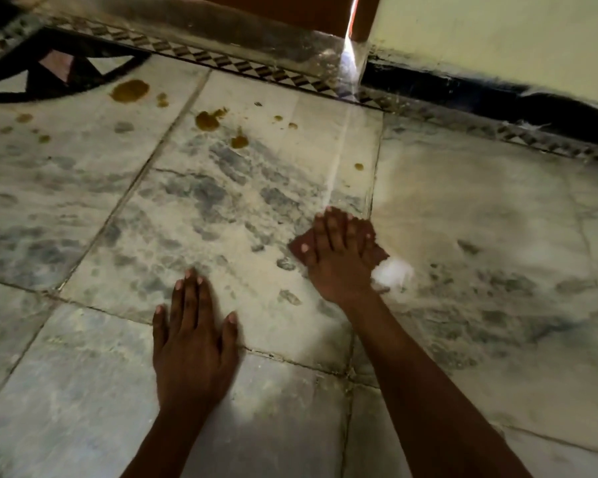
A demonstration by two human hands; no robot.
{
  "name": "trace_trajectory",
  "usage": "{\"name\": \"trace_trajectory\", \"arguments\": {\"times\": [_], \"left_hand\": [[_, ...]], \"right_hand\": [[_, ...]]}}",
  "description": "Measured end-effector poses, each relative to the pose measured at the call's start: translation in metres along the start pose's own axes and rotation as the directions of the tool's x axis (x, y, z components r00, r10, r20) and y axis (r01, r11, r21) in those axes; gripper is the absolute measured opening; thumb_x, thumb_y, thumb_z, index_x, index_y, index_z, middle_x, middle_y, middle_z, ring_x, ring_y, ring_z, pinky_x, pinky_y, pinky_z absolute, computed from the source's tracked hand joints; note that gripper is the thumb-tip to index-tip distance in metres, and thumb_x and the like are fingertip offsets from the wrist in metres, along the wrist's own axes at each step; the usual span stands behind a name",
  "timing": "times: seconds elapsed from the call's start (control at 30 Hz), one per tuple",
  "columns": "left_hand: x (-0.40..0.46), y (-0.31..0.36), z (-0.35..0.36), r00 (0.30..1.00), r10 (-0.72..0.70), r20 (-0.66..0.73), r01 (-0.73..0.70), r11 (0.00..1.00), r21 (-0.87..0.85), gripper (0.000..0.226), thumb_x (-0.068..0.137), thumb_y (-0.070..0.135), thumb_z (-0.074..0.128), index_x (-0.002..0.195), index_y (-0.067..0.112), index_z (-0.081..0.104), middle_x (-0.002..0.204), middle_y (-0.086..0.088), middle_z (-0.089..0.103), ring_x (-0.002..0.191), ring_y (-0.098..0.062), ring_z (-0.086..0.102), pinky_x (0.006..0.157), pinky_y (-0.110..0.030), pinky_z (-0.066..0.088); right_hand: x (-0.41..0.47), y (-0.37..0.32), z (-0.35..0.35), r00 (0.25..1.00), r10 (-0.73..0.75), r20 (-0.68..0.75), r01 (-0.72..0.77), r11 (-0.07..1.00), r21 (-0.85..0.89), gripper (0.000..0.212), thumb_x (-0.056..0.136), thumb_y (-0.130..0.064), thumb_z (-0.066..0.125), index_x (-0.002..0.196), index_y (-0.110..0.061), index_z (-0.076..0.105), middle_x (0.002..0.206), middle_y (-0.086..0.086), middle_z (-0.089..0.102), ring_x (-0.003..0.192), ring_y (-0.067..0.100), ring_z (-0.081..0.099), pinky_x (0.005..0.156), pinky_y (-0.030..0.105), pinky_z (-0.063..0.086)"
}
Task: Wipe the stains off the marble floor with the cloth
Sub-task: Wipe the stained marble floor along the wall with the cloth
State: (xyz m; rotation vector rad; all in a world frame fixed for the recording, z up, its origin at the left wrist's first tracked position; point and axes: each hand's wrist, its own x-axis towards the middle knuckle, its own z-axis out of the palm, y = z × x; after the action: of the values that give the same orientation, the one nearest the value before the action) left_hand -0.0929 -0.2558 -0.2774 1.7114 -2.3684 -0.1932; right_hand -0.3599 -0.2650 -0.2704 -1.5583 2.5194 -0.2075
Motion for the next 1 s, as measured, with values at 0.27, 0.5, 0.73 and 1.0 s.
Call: {"name": "trace_trajectory", "arguments": {"times": [0.27,0.5,0.73,1.0], "left_hand": [[0.004,0.003,-0.007,1.0,-0.018,0.003,0.018,0.999,-0.039,0.078,0.104,0.053,0.036,0.169,0.01,0.029,0.179,-0.008,0.024,0.165,-0.026,0.026,0.13,-0.054,0.023],[0.008,0.003,-0.016,0.995,-0.08,0.064,0.086,0.991,-0.102,0.079,0.101,0.051,0.044,0.17,0.017,0.029,0.18,-0.001,0.02,0.166,-0.019,0.022,0.131,-0.051,0.022],[0.011,0.004,-0.02,0.989,-0.086,0.118,0.1,0.987,-0.123,0.08,0.102,0.047,0.047,0.171,0.015,0.024,0.181,-0.003,0.018,0.166,-0.021,0.02,0.131,-0.051,0.022],[0.012,0.005,-0.019,0.993,-0.1,0.06,0.107,0.986,-0.131,0.077,0.1,0.046,0.047,0.17,0.018,0.03,0.179,0.001,0.023,0.164,-0.018,0.027,0.128,-0.05,0.027]], "right_hand": [[-0.065,0.07,-0.027,0.994,0.059,0.088,-0.062,0.998,0.03,0.069,0.104,-0.064,0.017,0.169,-0.044,0.007,0.18,-0.01,-0.004,0.166,0.026,-0.01,0.132,0.06,0.0],[0.016,-0.005,-0.022,0.985,0.132,0.109,-0.109,0.975,-0.192,0.06,0.104,-0.062,0.038,0.144,-0.025,0.065,0.153,0.012,0.06,0.137,0.045,0.059,0.089,0.07,0.057],[-0.003,0.047,-0.038,0.846,-0.329,0.42,0.416,0.9,-0.133,0.073,0.106,-0.072,0.009,0.169,-0.039,-0.003,0.18,-0.001,-0.005,0.165,0.04,-0.002,0.128,0.068,0.014],[0.014,0.012,-0.01,0.99,-0.099,0.099,0.109,0.989,-0.096,0.073,0.107,-0.061,0.024,0.17,-0.026,0.022,0.18,0.005,0.013,0.165,0.037,0.012,0.129,0.063,0.013]]}}
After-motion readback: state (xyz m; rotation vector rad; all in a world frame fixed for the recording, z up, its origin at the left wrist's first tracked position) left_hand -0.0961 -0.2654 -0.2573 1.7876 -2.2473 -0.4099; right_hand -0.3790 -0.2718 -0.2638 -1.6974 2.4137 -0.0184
